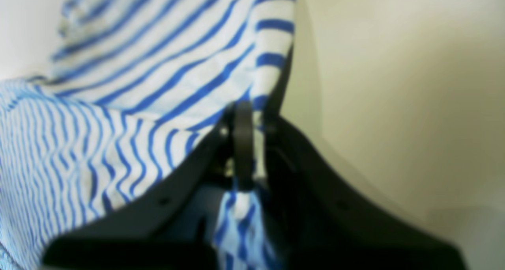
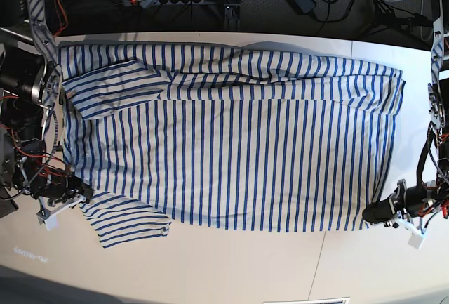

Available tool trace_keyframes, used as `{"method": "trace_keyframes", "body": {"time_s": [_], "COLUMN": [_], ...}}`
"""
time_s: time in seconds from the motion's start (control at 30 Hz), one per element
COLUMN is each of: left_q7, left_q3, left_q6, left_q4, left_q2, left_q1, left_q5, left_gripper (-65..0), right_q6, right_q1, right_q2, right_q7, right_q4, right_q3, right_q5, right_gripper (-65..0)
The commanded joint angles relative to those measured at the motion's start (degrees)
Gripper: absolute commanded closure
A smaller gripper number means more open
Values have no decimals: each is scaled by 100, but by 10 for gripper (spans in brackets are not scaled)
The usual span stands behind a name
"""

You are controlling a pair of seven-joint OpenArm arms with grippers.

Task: Fold the T-shirt properly
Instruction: 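Move the right gripper to the sleeve-side hem corner and grasp it, then fold the hem edge over toward the collar with both grippers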

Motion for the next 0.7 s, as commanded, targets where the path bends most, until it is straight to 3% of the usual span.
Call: {"method": "trace_keyframes", "body": {"time_s": [0.0, 0.13, 0.2, 0.23, 0.37, 0.5, 0.67], "left_q7": [72, 1056, 1589, 1617, 1617, 1617, 1617], "left_q3": [-13, -13, -13, -13, -11, -11, -11], "left_q6": [-93, -93, -93, -93, -93, -93, -93], "left_q4": [81, 153, 155, 155, 164, 168, 254], "left_q2": [-184, -487, -623, -678, -866, -1003, -949], "left_q1": [-229, -247, -197, -179, -146, -70, 131], "left_q5": [-262, -1176, -1974, -2158, -2158, -2158, -2158], "left_gripper": [0, 0, 0, 0, 0, 0, 0], "right_q6": [494, 518, 518, 518, 520, 538, 579], "right_q1": [229, 216, 214, 214, 214, 212, 142], "right_q2": [186, 516, 658, 723, 984, 1237, 1279], "right_q7": [11, -553, -802, -909, -1340, -1427, -1613], "right_q4": [227, 678, 907, 1008, 1309, 1318, 1331], "right_q3": [-98, -669, -870, -927, -951, -951, -951], "right_q5": [249, 946, 1241, 1379, 1801, 1996, 2262], "right_gripper": [0, 0, 0, 0, 0, 0, 0]}}
